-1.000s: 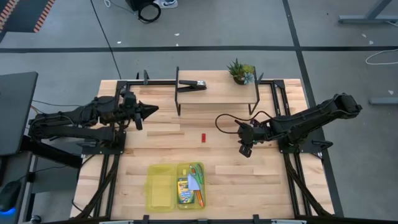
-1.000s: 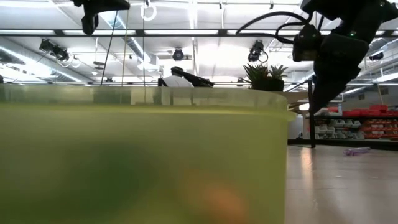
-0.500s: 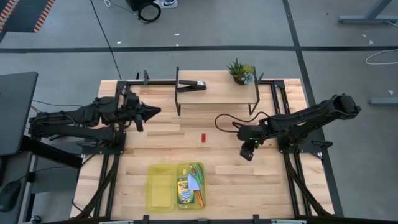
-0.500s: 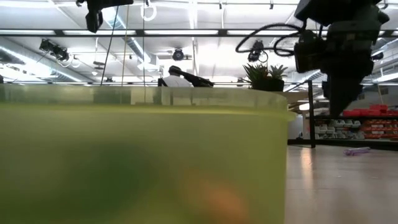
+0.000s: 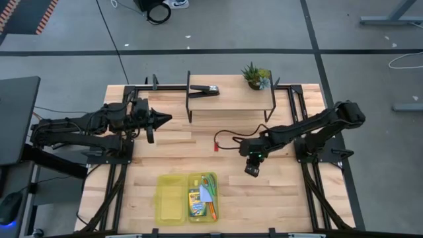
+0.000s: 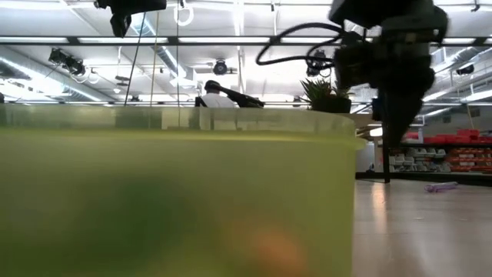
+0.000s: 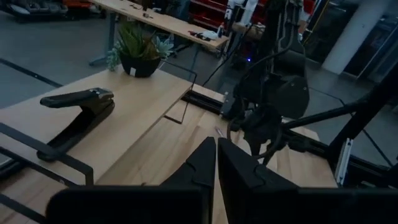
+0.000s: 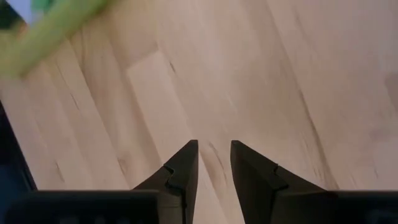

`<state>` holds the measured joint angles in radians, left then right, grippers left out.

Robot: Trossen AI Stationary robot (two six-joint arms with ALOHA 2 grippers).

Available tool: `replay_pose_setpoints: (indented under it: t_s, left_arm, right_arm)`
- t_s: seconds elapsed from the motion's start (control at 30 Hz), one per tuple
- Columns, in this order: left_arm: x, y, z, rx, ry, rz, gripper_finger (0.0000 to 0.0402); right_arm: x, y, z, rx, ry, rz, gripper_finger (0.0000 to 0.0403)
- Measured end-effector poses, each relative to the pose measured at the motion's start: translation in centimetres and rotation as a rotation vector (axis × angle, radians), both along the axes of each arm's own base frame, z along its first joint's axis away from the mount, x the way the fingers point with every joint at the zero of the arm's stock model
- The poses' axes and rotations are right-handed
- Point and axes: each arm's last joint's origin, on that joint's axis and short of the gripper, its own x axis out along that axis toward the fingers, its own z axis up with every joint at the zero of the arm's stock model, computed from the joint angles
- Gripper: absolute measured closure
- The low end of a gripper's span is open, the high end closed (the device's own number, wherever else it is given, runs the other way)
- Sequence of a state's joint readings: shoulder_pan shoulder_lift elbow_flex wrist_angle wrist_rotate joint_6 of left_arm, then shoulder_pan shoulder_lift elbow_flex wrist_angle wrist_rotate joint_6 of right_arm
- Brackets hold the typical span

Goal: Pack school essentials
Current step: Put the purple pen into the yellow supply box

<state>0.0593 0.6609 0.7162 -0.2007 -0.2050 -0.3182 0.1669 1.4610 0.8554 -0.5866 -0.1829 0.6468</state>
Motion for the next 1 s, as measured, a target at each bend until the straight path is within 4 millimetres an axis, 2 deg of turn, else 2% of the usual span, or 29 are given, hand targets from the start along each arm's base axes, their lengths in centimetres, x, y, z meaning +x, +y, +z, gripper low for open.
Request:
replay_pose_setpoints:
  t_s: [0.2, 0.4, 0.67, 1.0]
  left_arm:
    - [0.0, 0.0, 0.0, -0.01, -0.004, 0.001, 0.0369]
    - [0.0, 0.0, 0.1, -0.009, -0.013, 0.001, 0.0368]
    - [0.0, 0.0, 0.1, -0.009, -0.012, 0.001, 0.0378]
    - [0.0, 0.0, 0.1, -0.009, -0.012, 0.001, 0.0366]
  right_arm:
    - [2.5, 0.1, 1.2, -0.081, -0.043, -0.035, 0.0302]
    - [4.0, 0.2, 1.9, -0.176, -0.104, 0.087, 0.0302]
    - [4.0, 0.2, 2.0, -0.19, -0.084, 0.076, 0.0303]
    - [3.5, 0.1, 1.8, -0.252, -0.052, 0.178, 0.0302]
